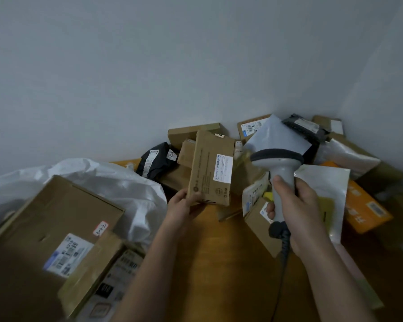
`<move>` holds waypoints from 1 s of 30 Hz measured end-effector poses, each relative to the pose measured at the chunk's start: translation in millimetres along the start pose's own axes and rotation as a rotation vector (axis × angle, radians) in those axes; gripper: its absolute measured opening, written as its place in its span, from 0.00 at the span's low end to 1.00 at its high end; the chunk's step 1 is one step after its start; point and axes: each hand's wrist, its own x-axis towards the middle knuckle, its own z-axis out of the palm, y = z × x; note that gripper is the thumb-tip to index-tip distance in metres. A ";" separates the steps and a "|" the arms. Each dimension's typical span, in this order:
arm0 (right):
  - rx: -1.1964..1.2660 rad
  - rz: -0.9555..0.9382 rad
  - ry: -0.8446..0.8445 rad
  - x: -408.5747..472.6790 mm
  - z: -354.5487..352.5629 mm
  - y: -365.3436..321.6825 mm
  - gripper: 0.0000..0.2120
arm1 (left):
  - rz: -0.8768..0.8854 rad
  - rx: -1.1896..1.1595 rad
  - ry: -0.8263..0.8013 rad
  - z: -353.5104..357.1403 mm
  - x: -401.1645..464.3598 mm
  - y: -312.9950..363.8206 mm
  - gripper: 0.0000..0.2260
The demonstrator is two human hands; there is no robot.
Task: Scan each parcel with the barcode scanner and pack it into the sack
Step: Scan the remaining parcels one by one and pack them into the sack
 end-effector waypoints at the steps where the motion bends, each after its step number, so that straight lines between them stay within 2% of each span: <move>1: 0.014 -0.018 0.009 -4.6 -1.3 -2.3 0.06 | 0.019 -0.010 -0.014 -0.2 -7.7 1.7 0.11; 3: 0.035 -0.057 0.031 -12.6 -4.7 -6.5 0.06 | 0.075 0.023 -0.011 -0.4 -22.1 3.9 0.09; 5: 0.049 -0.082 0.060 -19.6 -9.1 -9.8 0.10 | 0.212 0.217 0.085 -0.4 -34.1 3.0 0.08; 10: 0.170 -0.043 0.108 -33.6 -20.7 -13.3 0.20 | 0.757 0.558 0.301 0.3 -60.7 -0.8 0.12; 13: 0.197 -0.004 0.120 -37.6 -25.4 -13.2 0.28 | 1.045 0.716 0.312 2.7 -73.5 -1.0 0.14; 15: 0.200 0.011 0.111 -39.8 -27.7 -11.9 0.29 | 1.171 0.761 0.303 5.0 -80.9 -2.0 0.13; 20: 0.105 -0.014 0.132 -44.5 -29.7 -3.6 0.28 | 1.257 0.753 0.286 8.2 -95.1 -2.5 0.13; 30: 0.068 0.029 0.036 -44.5 -43.0 7.6 0.27 | 1.244 0.653 0.303 3.7 -104.9 -4.4 0.15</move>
